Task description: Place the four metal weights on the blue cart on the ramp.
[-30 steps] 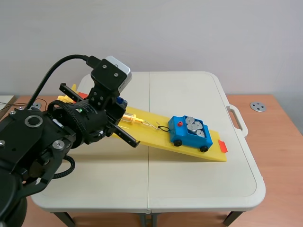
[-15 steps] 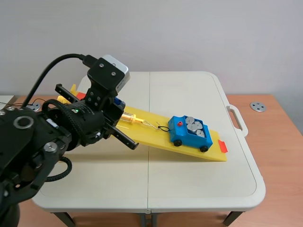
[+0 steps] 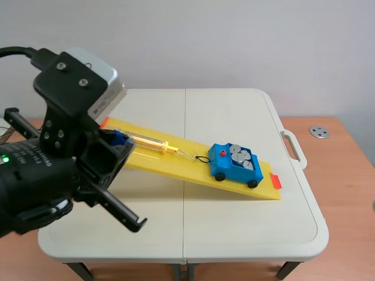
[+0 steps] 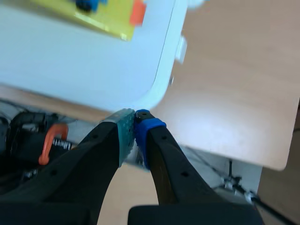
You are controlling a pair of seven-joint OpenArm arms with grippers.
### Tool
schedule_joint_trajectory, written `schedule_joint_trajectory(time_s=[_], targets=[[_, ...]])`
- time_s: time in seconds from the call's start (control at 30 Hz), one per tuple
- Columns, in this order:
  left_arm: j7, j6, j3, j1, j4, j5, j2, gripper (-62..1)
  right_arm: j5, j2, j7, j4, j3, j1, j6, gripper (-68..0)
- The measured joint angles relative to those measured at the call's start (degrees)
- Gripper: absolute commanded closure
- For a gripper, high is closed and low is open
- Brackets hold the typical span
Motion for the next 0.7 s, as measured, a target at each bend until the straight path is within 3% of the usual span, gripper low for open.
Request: schedule_joint_trajectory(time_s=[0.13,0.37,0.47,0.7], targets=[[1.27,0.0,-0.87,6.21,4.48,-1.11,0.0,-19.0,1.38,0.0,0.07,0.0,0.0,5.57,2.62,-14.9],[1.31,0.0,-0.87,12.28,5.81,-1.09,0.0,-49.6,3.19,-0.02,0.04,0.0,-0.83,12.83,4.61,-53.4],[0.79,0.15,-0.87,12.39,5.81,-1.09,0.33,-62.3,3.15,-0.15,0.04,0.0,-2.56,14.53,4.61,-66.0],[-1.75,3.04,-0.87,12.37,5.81,-1.11,1.77,-62.3,2.95,-0.83,0.04,0.0,-7.26,15.08,4.61,-66.1]])
